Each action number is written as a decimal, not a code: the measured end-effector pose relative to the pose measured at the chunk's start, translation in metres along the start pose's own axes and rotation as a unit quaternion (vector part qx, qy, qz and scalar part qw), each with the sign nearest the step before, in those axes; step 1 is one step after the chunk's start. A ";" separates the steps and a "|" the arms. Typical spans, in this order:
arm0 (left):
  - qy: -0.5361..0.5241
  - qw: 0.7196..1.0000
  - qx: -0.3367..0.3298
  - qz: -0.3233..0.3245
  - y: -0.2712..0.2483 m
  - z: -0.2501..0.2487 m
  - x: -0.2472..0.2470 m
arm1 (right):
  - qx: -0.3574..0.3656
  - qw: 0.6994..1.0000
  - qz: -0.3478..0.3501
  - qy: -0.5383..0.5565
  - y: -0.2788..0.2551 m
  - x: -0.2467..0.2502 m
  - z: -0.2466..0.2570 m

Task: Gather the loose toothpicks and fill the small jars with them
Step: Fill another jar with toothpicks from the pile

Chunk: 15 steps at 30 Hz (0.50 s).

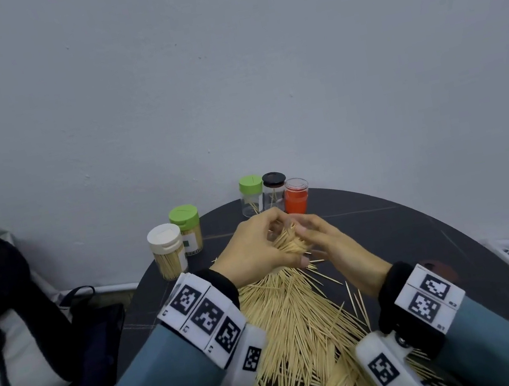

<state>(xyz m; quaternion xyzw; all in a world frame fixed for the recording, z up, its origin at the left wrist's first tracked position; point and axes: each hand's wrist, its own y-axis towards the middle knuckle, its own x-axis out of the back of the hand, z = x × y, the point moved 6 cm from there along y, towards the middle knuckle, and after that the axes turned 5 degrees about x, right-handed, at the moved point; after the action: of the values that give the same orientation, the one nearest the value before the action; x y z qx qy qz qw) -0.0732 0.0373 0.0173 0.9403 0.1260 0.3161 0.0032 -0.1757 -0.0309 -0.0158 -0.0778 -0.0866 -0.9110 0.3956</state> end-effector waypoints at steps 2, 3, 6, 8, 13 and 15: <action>0.003 1.000 -0.001 0.006 0.001 0.000 0.000 | -0.008 1.000 0.019 -0.008 0.002 0.000 -0.001; 0.004 1.000 0.000 0.007 0.001 0.000 0.000 | -0.009 1.000 0.021 -0.011 0.003 0.000 -0.002; 0.017 1.000 0.004 0.007 0.004 0.002 0.001 | -0.002 1.000 0.015 -0.021 0.006 0.004 0.002; 0.019 1.000 0.006 0.013 0.006 0.004 0.001 | -0.009 0.999 0.032 -0.035 0.009 0.002 0.003; 0.020 1.000 0.019 -0.007 0.010 0.010 0.010 | -0.022 0.998 0.043 -0.048 0.016 0.008 0.003; 0.015 0.999 0.025 -0.025 0.011 0.013 0.018 | -0.030 0.997 0.011 -0.076 0.024 0.021 0.001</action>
<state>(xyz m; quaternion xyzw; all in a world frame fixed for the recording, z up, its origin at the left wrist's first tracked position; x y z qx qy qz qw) -0.0492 0.0320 0.0186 0.9319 0.1575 0.3265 -0.0138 -0.1718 -0.0620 -0.0085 -0.1592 -0.0880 -0.9005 0.3951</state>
